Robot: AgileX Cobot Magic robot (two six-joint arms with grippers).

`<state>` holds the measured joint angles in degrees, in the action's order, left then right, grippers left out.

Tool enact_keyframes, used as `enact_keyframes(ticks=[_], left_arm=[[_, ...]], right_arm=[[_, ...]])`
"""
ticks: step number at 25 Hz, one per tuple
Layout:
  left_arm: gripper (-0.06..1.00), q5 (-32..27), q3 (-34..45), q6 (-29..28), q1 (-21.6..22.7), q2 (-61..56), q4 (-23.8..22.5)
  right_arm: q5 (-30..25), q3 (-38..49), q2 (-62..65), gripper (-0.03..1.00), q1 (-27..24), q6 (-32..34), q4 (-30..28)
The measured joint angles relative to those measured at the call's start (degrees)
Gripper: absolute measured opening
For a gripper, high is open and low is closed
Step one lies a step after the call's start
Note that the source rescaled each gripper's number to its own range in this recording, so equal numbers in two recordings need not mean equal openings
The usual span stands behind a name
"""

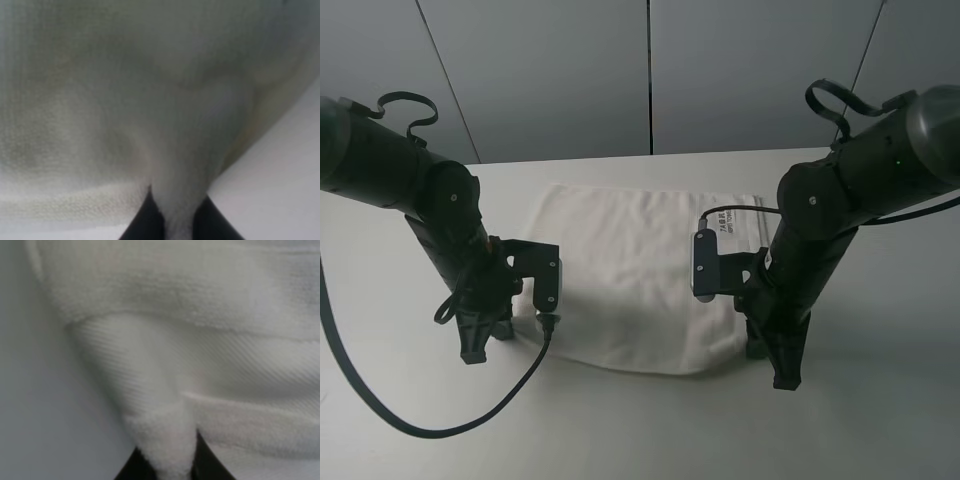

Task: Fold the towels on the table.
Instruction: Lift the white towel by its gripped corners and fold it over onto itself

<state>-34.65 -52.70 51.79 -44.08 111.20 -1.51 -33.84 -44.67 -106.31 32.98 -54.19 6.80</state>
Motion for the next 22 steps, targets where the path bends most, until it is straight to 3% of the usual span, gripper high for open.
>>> enact_keyframes(ticks=[6, 13, 22], left_arm=[[0.0, -5.5, 0.0, -3.1, -0.3, 0.0, 0.5], [0.0, -11.7, 0.1, -3.8, -0.4, -0.5, 5.6], [0.0, -16.7, 0.3, -3.8, -0.4, -9.5, 10.0]], right_arm=[[-6.3, 0.1, 4.5, 0.0, 0.0, -0.1, 2.2], [-13.5, 0.2, 7.6, 0.0, 0.0, -0.4, 6.0], [-20.9, 0.2, 8.7, 0.0, 0.0, -0.6, 10.4]])
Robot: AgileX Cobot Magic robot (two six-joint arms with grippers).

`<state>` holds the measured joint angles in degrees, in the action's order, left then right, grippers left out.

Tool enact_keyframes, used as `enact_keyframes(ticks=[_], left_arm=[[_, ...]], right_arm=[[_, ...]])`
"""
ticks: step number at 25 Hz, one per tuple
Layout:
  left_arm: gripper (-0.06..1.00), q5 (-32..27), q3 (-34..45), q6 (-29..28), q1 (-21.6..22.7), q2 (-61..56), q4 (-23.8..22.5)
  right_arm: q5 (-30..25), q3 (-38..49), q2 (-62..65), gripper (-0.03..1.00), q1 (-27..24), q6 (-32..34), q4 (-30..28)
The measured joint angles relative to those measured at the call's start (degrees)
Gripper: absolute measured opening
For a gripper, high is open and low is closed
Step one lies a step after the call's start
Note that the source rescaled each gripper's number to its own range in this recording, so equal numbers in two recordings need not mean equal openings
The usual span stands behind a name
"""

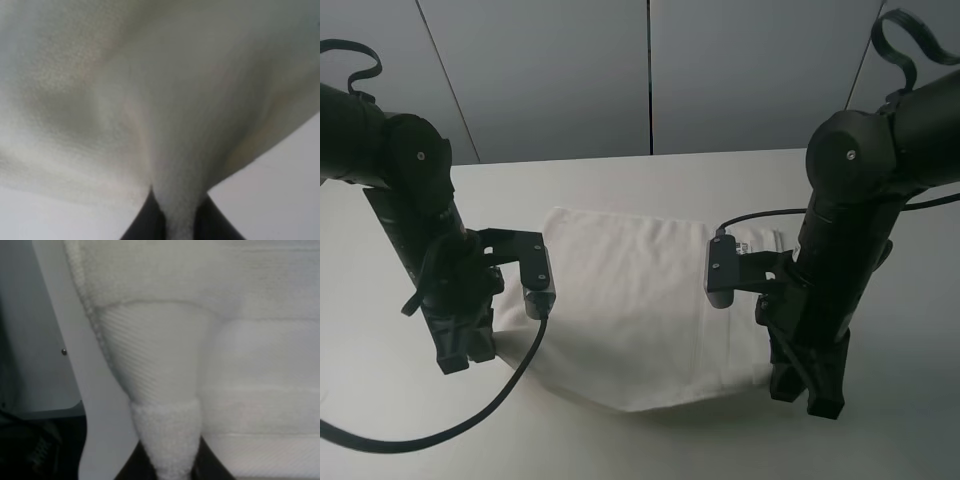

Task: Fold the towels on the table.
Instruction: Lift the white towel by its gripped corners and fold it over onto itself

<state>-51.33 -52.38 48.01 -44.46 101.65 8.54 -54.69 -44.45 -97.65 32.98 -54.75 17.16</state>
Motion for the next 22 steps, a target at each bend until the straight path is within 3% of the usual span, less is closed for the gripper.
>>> enact_keyframes(ticks=[4, 8, 12, 22], left_arm=[[0.0, -0.7, 0.1, 0.0, 0.0, -3.0, 2.8], [0.0, 1.1, 0.1, -2.2, 0.0, -5.1, 3.5], [0.0, 4.1, 0.1, -7.3, 0.0, -5.5, 3.6], [0.0, 9.8, 0.2, -23.0, 0.0, -8.0, 3.6]], right_arm=[[-2.3, 0.0, 1.2, 0.0, 0.0, 0.9, 2.1], [-2.6, 0.0, 3.8, 0.0, 0.1, 6.3, 2.4], [-0.7, 0.0, 7.4, 0.0, 0.1, 13.8, 2.4], [2.4, 0.0, 13.1, 0.0, 0.1, 34.0, -4.6]])
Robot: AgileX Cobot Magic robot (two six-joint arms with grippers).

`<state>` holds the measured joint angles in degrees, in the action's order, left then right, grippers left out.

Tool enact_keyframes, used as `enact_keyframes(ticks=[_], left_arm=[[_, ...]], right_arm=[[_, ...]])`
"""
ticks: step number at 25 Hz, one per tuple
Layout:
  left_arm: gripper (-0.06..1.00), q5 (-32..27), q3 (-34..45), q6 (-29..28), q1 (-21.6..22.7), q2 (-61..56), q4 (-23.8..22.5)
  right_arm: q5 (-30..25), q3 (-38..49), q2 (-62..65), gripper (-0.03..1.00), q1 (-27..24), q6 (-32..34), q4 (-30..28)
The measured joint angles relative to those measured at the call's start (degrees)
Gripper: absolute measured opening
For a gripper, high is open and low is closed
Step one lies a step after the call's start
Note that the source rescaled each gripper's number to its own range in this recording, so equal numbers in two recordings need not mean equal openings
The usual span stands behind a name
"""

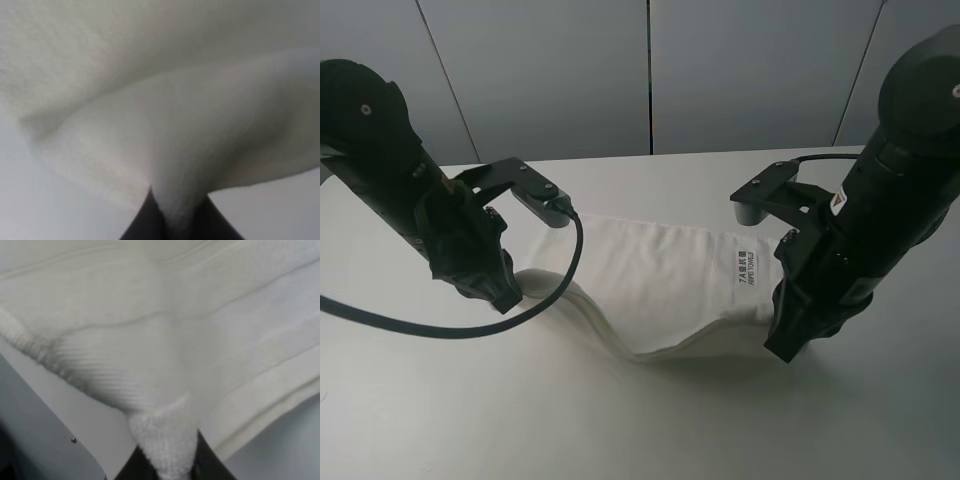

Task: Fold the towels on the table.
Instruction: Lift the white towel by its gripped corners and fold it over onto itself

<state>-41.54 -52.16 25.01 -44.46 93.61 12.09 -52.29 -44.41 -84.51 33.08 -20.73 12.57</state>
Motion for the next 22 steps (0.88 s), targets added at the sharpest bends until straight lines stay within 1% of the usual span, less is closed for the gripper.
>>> enact_keyframes(ticks=[4, 8, 10, 13, 16, 19, 22], left_arm=[[0.0, 2.1, 0.0, -5.3, 0.0, -3.5, 0.0], [0.0, 3.2, 0.0, -10.0, 0.0, -5.1, -0.8], [0.0, 4.1, 0.0, -13.9, 0.0, -5.1, -3.1], [0.0, 5.4, 0.0, -20.3, 0.0, -5.1, -8.0], [0.0, 6.4, 0.0, -25.8, 0.0, -5.1, -10.9], [0.0, 8.0, 0.0, -29.1, 0.0, -5.1, -12.4], [0.0, 8.8, 0.0, -30.3, 0.0, -5.1, -13.0]], right_arm=[[0.6, -0.4, 1.0, 0.0, 0.0, 7.3, -3.1], [2.8, -0.9, 1.4, 0.0, 0.0, 16.7, -6.3], [3.6, -1.0, 1.6, 0.0, 0.0, 20.7, -7.6], [4.0, -1.0, 1.7, 0.0, 0.0, 27.0, -10.3], [4.8, -1.0, 1.7, 0.0, 0.0, 33.0, -13.1], [7.0, -1.0, 1.7, 0.0, 0.0, 36.5, -14.8], [9.2, -1.0, 1.7, 0.0, 0.0, 38.8, -16.2]])
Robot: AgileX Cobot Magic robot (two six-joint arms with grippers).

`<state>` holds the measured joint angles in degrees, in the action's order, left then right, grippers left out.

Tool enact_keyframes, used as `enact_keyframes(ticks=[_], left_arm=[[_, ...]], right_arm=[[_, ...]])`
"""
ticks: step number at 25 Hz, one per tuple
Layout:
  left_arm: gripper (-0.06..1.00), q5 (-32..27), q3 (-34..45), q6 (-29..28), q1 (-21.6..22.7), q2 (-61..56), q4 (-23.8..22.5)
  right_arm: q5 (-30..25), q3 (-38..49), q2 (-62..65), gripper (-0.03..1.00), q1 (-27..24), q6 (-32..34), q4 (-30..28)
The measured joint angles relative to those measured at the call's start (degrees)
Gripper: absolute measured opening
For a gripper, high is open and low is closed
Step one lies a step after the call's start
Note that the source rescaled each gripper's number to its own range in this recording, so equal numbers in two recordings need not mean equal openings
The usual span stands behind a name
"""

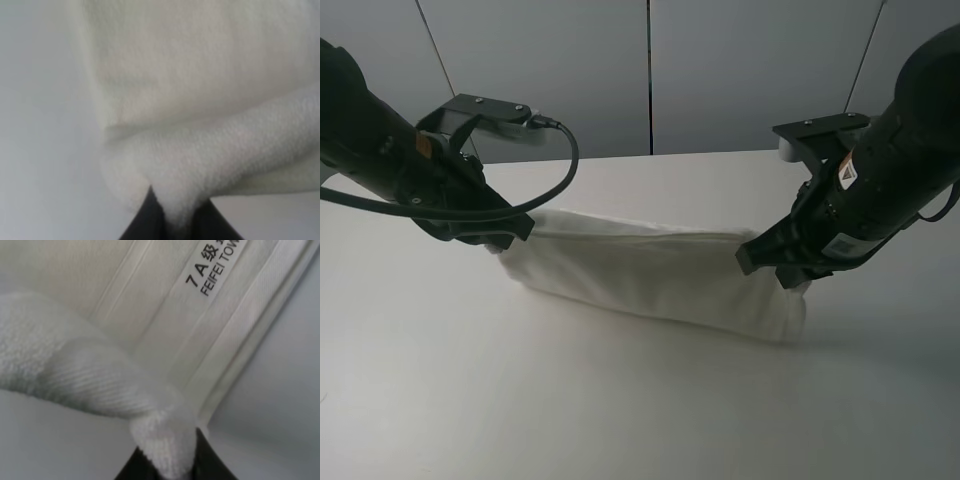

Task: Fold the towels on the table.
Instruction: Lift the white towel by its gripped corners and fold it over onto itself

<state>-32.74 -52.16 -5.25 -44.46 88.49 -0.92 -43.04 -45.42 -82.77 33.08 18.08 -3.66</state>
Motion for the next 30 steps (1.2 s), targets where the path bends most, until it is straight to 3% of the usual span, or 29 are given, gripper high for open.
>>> enact_keyframes(ticks=[4, 17, 19, 21, 23, 24, 26, 30], left_arm=[[0.0, 1.6, 0.0, -1.2, 0.0, 0.0, -1.6], [0.0, 5.7, 0.0, -14.8, 0.0, 2.5, -15.0], [0.06, 6.1, 0.0, -16.9, 0.0, 2.5, -17.1], [0.26, 6.1, 0.0, -17.8, 0.0, 2.5, -18.8], [0.66, 6.1, 0.0, -18.1, 0.0, 2.5, -19.9], [0.83, 6.4, 0.0, -18.5, 0.0, 2.5, -20.1], [0.95, 6.9, 0.0, -19.9, 0.0, 2.5, -21.7], [0.96, 7.0, 0.0, -25.0, 0.0, 2.5, -26.4]], right_arm=[[1.8, 0.0, 0.0, 0.0, 0.0, 1.8, -2.9], [8.3, 0.0, 0.0, 0.01, 0.0, 5.3, -7.4], [8.8, 0.0, 0.0, 0.12, 0.0, 7.6, -9.8], [8.9, 0.0, 0.0, 0.43, 0.0, 10.6, -12.5], [9.2, 0.0, 0.0, 0.82, 0.0, 12.2, -13.9], [9.4, 0.0, 0.0, 0.92, 0.0, 12.8, -14.0], [9.6, 0.0, 0.0, 0.98, 0.0, 14.0, -14.6], [9.8, 0.0, 0.0, 1.0, 0.0, 14.9, -15.2]])
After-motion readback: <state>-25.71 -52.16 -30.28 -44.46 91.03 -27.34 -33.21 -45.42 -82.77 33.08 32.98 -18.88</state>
